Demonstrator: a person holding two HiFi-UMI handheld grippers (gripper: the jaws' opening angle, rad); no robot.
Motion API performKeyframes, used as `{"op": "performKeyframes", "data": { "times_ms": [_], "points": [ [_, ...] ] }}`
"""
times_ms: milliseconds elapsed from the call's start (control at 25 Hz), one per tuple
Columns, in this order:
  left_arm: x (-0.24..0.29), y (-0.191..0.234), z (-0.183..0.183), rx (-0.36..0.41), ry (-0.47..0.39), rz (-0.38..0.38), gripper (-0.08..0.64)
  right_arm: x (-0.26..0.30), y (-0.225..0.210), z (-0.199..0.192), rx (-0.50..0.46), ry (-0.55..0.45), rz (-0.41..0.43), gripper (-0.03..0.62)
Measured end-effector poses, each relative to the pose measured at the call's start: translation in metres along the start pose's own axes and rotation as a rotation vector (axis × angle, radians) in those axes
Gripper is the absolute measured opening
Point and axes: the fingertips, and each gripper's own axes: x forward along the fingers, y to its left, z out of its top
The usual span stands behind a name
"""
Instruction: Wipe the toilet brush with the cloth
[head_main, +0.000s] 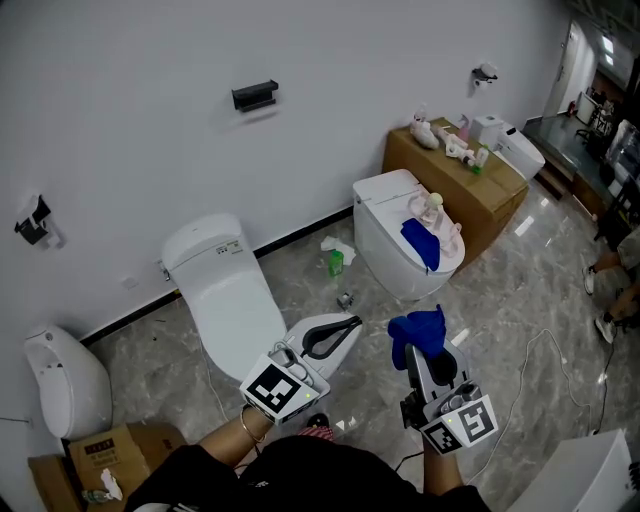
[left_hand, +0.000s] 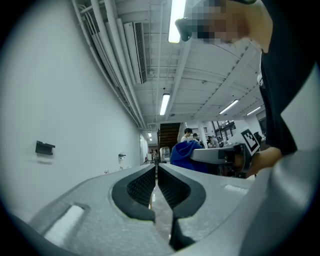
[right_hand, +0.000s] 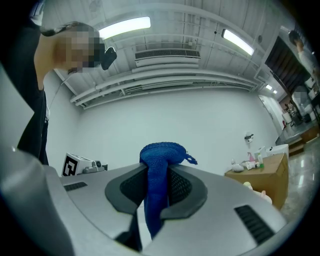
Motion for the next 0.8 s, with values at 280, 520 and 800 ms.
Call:
{"op": "performKeyframes", "data": {
  "times_ms": [280, 520, 800],
  "points": [
    [0.006, 0.044, -0.004, 0.010, 0.007, -0.006, 0.006, 0.045, -0.008, -0.008, 0.000, 0.002, 0.001, 0.066],
    [0.012, 0.071, -0.015, -0.008, 0.017, -0.010, 0.006, 0.066, -0.016, -0.021, 0.002, 0.017, -0.012, 0.066],
    [0.034, 0.082, -0.027, 0.001, 0.041, -0.007, 0.006, 0.082, -0.044, -0.029, 0.023, 0.032, -0.009, 0.066]
  ]
}}
